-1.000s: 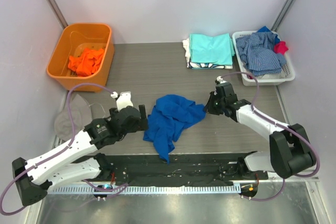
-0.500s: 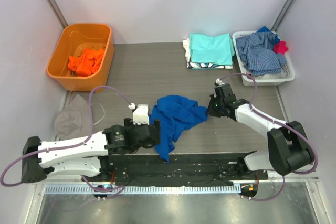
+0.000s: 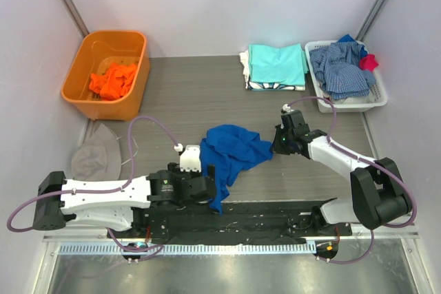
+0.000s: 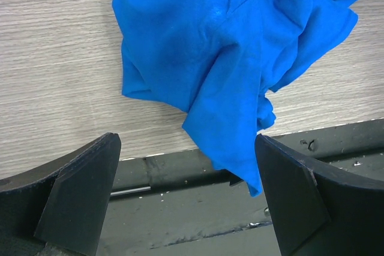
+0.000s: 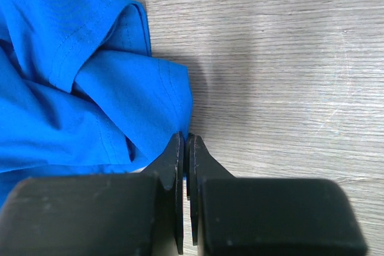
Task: Fold and stack the t-shirts
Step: Flatten the tshirt out
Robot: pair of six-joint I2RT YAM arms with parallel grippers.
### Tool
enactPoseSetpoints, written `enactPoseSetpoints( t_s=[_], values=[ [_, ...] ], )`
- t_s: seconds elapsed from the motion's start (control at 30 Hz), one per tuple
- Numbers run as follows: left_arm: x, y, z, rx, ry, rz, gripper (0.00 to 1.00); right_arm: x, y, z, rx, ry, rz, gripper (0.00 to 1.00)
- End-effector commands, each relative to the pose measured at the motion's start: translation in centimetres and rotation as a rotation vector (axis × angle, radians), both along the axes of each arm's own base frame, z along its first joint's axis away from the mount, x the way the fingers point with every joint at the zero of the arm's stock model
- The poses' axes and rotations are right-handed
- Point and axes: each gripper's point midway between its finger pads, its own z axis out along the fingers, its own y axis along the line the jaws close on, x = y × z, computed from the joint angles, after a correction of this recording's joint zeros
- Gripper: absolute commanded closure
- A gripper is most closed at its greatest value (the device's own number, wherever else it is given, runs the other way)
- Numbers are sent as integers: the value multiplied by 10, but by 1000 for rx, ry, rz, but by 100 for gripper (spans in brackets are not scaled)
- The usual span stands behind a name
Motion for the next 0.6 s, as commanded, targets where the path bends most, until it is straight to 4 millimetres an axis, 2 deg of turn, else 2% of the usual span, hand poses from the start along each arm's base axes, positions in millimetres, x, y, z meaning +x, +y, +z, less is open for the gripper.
enactPoseSetpoints(
  t_s=[0.0,0.27,0.57],
  values=[
    [8,-4,12,-47,-51,44,0,5,4,10,9,-36,12,99],
    [9,-1,10,-55,-59,55,0,2,4,9,12,-19,10,99],
    [9,2,-1,-54,-62,57,0,-1,1,6,3,-9,-9,99]
  ],
)
